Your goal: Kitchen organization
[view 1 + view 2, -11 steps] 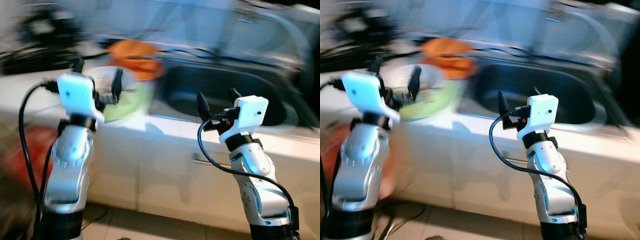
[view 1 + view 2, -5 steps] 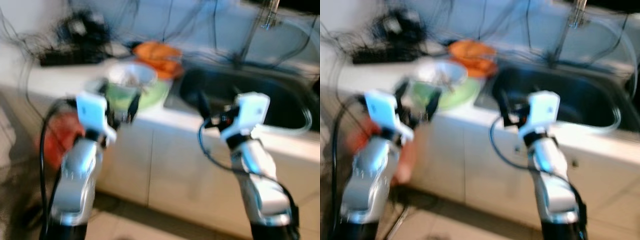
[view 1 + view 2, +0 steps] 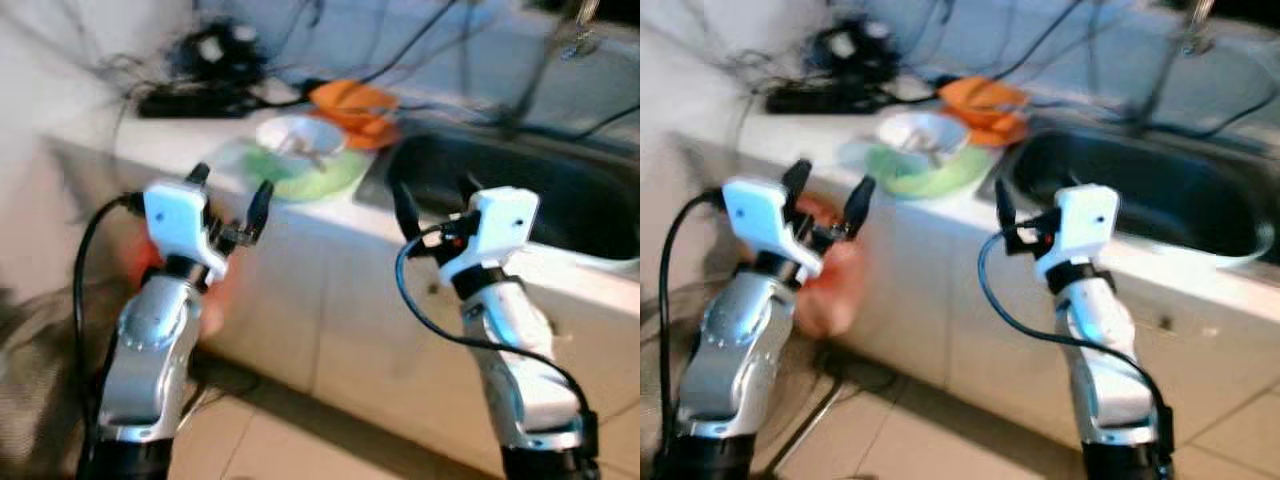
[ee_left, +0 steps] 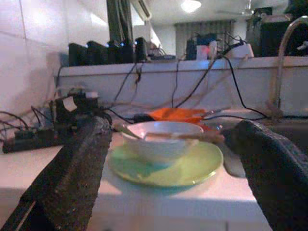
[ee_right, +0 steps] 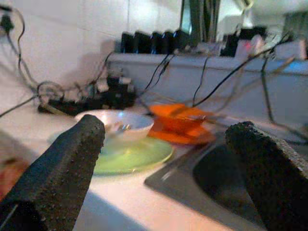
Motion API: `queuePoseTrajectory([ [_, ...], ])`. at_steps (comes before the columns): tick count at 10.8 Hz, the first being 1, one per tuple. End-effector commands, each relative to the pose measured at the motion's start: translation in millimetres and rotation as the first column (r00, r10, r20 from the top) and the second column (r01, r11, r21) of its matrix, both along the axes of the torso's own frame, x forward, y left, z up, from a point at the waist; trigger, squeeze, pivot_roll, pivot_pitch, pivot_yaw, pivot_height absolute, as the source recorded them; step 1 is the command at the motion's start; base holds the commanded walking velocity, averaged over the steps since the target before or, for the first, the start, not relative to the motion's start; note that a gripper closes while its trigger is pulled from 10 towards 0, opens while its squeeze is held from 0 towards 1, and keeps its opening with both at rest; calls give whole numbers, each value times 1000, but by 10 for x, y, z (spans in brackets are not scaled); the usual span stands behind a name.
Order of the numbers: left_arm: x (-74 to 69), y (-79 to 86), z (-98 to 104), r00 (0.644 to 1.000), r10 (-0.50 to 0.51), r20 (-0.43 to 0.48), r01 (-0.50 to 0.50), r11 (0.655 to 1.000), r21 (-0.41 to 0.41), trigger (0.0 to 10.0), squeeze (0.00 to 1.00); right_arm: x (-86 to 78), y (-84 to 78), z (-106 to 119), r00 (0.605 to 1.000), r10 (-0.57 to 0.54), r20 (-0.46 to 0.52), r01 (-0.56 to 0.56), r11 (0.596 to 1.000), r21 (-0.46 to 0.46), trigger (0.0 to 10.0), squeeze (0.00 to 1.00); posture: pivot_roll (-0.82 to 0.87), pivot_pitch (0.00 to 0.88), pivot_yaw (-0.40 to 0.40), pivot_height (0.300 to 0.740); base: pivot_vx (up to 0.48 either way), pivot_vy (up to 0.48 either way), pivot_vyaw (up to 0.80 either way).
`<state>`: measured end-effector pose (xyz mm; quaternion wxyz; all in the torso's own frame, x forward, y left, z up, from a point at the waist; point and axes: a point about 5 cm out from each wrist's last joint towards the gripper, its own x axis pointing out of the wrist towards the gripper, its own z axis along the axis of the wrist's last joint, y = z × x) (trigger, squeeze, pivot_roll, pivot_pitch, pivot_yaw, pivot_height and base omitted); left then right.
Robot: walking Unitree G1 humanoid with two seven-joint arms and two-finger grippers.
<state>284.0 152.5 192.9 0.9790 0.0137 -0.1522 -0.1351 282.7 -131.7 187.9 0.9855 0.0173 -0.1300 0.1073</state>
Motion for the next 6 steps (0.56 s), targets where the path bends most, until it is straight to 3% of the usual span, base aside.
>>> queuePoseTrajectory([
  [1, 0, -41, -7, 1000, -24, -12, 24, 1000, -1, 10000, 0, 3, -43, 58, 1000, -25, 19, 25, 1000, 2, 10000, 0, 38, 3, -45, 740, 0, 0, 0],
  [2, -3, -49, -37, 999, -29, -28, 29, 999, 15, 10000, 0, 6, -55, 40, 999, -33, 10, 33, 999, -5, 10000, 0, 37, 3, -45, 740, 0, 0, 0],
  [4, -2, -60, -44, 999, -33, -29, 33, 999, 6, 10000, 0, 4, -58, 11, 999, -36, -8, 36, 999, -10, 10000, 0, 34, 6, -43, 740, 0, 0, -800],
  [6, -9, -62, -49, 999, -26, -34, 26, 1000, -5, 10000, 0, -12, -50, 5, 1000, -30, -6, 30, 999, -10, 10000, 0, 31, 10, -48, 740, 0, 0, 0],
])
